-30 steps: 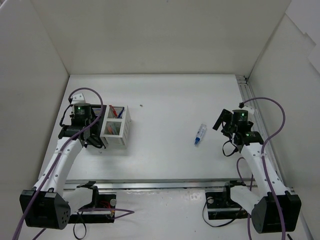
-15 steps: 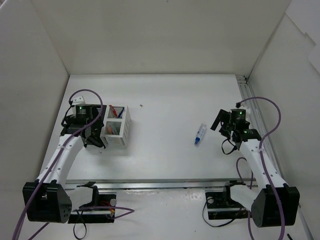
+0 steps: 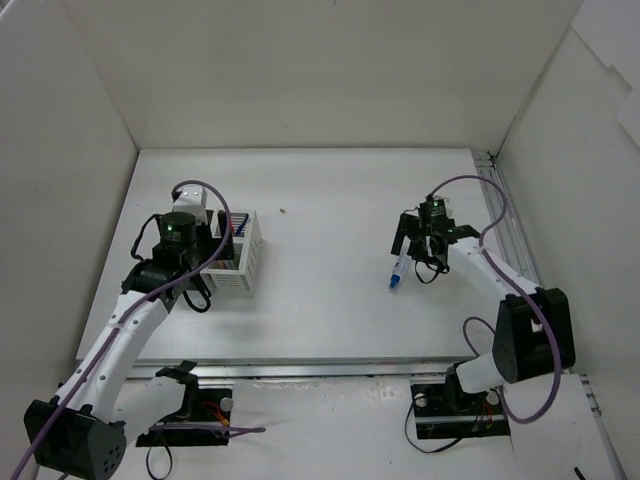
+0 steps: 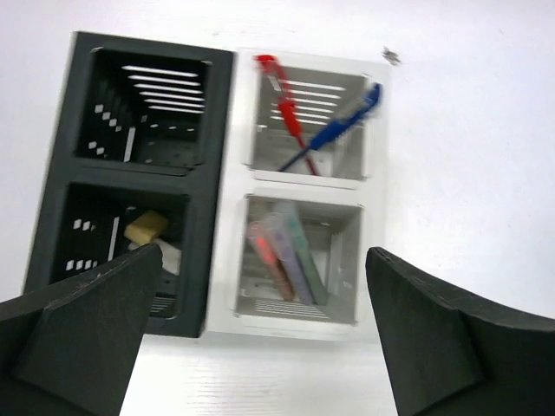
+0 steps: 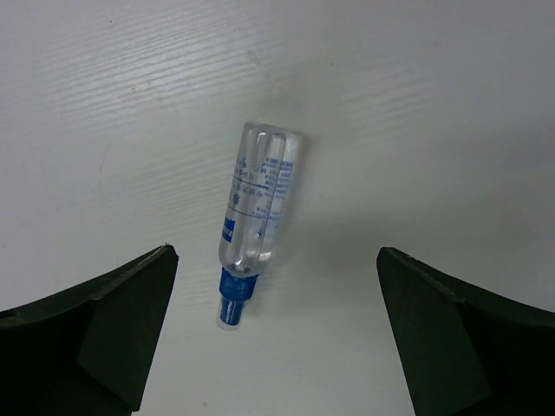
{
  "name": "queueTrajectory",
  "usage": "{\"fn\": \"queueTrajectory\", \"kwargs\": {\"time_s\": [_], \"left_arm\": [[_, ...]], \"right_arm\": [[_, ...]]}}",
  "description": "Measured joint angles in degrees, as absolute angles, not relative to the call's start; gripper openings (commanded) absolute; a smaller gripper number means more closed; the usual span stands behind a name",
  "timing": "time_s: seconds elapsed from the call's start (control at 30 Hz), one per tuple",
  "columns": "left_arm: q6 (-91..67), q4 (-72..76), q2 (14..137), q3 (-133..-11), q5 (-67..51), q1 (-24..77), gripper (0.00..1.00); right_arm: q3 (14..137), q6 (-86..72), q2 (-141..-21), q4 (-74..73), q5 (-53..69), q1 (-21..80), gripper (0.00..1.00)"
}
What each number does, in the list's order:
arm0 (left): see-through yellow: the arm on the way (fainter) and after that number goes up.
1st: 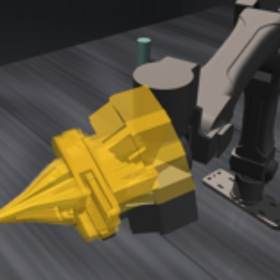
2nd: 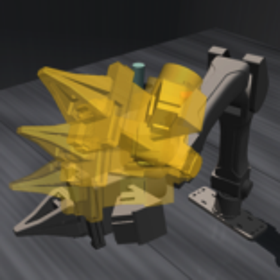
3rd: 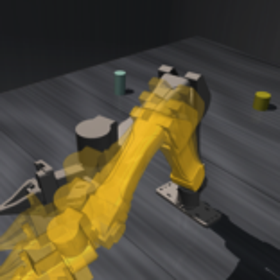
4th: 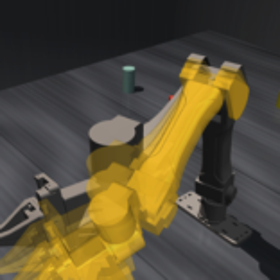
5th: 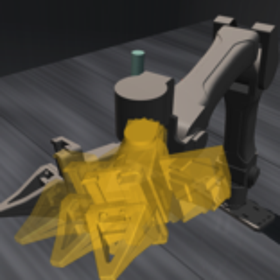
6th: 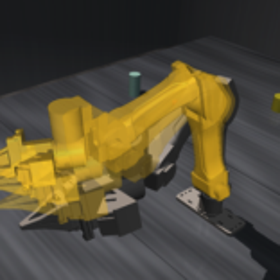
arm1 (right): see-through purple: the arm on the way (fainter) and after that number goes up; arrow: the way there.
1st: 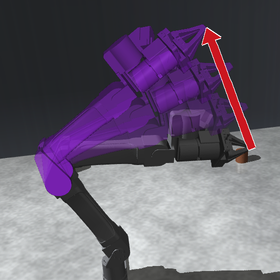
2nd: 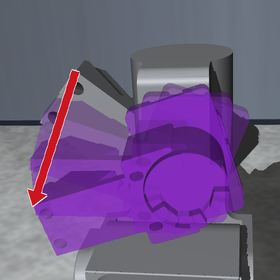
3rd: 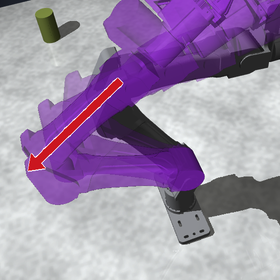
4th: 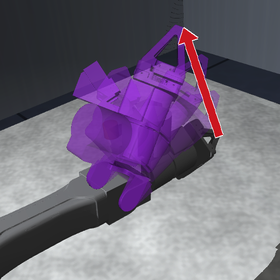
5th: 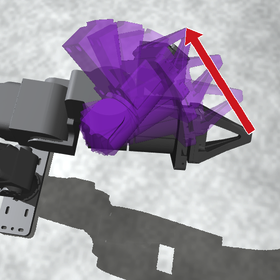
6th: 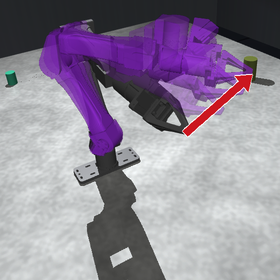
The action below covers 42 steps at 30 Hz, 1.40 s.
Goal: Sort the stationery into containers
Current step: Pick up the stationery from the center of the board.
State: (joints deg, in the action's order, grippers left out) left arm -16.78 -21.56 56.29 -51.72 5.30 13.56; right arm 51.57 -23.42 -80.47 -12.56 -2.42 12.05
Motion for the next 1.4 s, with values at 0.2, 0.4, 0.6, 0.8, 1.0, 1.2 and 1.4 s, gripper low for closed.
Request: {"fn": "queueTrajectory", "kwargs": {"time_s": [0.2,0.4,0.6,0.8,1.0,1.2,1.4], "left_arm": [[-12.14,-18.24,57.01,-50.65,2.98,20.99,1.0],[-5.89,-15.22,59.2,-49.63,0.69,30.83,1.0],[0.45,-11.62,62.26,-49.6,1.61,38.72,1.0],[5.74,-9.54,67.09,-50.04,7.01,46.59,1.0],[10.83,-6.13,72.29,-50.76,14.04,53.93,1.0],[18.02,4.89,71.18,-46.83,14.7,60.47,1.0],[23.57,14.37,67.0,-40.18,6.28,61.41,1.0]], "right_arm": [[56.03,-27.81,-90.72,-12.12,-4.14,12.45,0.98],[58.78,-31.46,-99.02,-11.73,-4.12,12.47,0.84],[61.71,-33.26,-102.59,-11.51,-3.29,12.45,0.24],[62.7,-33.39,-103.0,-11.51,5.89,11.25,0.04],[62.7,-35.7,-102.13,-11.51,23.83,9.3,0.05],[61.93,-45.34,-98.8,-5.96,42.46,10.31,0.05],[56.31,-65.91,-97.6,16.34,54.19,13.08,0.05]]}}
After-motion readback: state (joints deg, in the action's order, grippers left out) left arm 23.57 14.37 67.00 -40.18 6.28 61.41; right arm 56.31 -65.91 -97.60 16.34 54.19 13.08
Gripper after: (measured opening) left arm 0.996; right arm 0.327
